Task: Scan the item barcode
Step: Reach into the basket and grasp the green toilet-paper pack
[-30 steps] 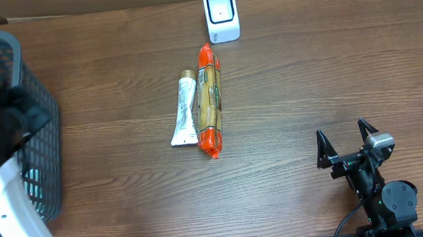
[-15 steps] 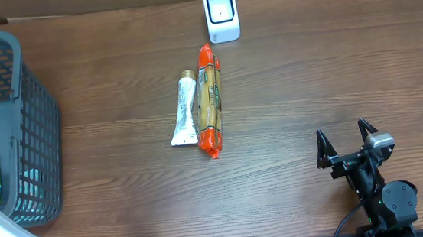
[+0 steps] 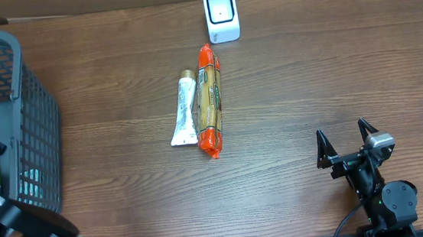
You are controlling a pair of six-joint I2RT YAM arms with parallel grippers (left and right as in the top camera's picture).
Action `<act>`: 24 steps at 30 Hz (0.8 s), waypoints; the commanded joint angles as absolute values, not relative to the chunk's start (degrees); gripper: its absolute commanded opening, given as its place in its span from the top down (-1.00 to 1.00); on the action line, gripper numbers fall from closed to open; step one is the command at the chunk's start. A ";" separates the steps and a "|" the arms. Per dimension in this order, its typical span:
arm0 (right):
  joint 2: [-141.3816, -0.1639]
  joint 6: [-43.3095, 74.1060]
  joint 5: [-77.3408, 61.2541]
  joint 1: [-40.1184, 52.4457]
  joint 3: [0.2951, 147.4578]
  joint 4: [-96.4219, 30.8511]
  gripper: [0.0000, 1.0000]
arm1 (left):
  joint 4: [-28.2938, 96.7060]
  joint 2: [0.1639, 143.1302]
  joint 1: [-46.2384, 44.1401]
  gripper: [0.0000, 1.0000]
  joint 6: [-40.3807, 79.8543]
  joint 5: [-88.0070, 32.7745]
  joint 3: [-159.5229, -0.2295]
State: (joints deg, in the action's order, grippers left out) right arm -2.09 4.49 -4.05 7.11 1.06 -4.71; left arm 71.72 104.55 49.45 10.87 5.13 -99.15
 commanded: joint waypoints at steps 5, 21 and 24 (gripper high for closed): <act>-1.56 4.69 -3.68 6.90 0.45 -4.49 -1.00 | 68.49 109.95 52.18 -0.51 4.16 5.10 -92.05; -1.56 4.69 -3.68 6.90 0.45 -4.49 -1.00 | 53.01 110.26 52.86 -0.82 1.61 9.17 -72.73; -1.56 4.69 -3.68 6.90 0.45 -4.47 -1.00 | 52.01 110.24 52.82 -0.25 1.91 9.17 -72.73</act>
